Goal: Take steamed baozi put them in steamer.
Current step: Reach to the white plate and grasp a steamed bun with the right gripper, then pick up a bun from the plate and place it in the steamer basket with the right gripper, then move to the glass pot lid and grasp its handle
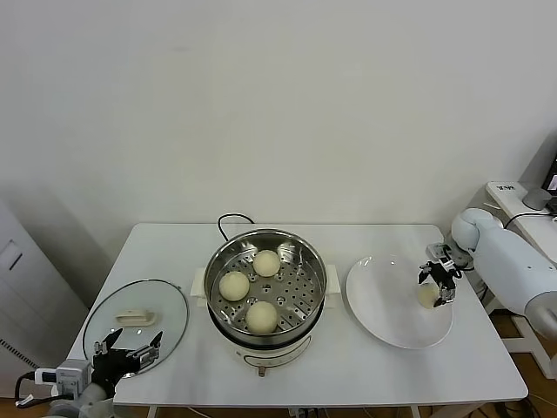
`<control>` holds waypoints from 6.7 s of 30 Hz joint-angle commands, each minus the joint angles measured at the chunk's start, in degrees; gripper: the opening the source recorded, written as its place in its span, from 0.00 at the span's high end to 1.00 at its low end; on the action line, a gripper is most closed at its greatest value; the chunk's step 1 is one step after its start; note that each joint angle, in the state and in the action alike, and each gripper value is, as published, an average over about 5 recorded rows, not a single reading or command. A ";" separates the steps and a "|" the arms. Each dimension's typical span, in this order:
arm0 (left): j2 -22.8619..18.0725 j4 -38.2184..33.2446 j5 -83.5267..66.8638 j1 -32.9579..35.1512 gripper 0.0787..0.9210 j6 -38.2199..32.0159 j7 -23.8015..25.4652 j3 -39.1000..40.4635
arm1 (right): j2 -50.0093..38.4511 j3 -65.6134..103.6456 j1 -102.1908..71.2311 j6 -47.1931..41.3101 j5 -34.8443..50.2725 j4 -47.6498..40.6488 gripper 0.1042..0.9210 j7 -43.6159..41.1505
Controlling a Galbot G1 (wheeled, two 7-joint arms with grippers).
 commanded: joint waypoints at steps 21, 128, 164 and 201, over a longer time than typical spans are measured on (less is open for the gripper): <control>-0.42 -2.24 0.39 0.86 0.12 0.47 -0.52 -0.50 | -12.61 -44.51 35.05 -19.18 45.39 27.29 0.56 -3.13; -1.95 -3.42 0.53 -1.91 0.12 1.15 -1.31 -0.59 | -19.16 -17.20 20.12 -33.79 77.49 44.45 0.12 45.23; 0.85 17.36 63.66 1.89 0.12 -33.39 4.87 -1.04 | 18.40 71.13 -69.31 -11.43 46.09 53.92 0.12 62.97; -3.86 44.36 106.07 -18.87 0.12 -47.11 -8.02 -1.34 | 21.43 72.74 -69.16 -10.02 41.96 49.76 0.12 58.80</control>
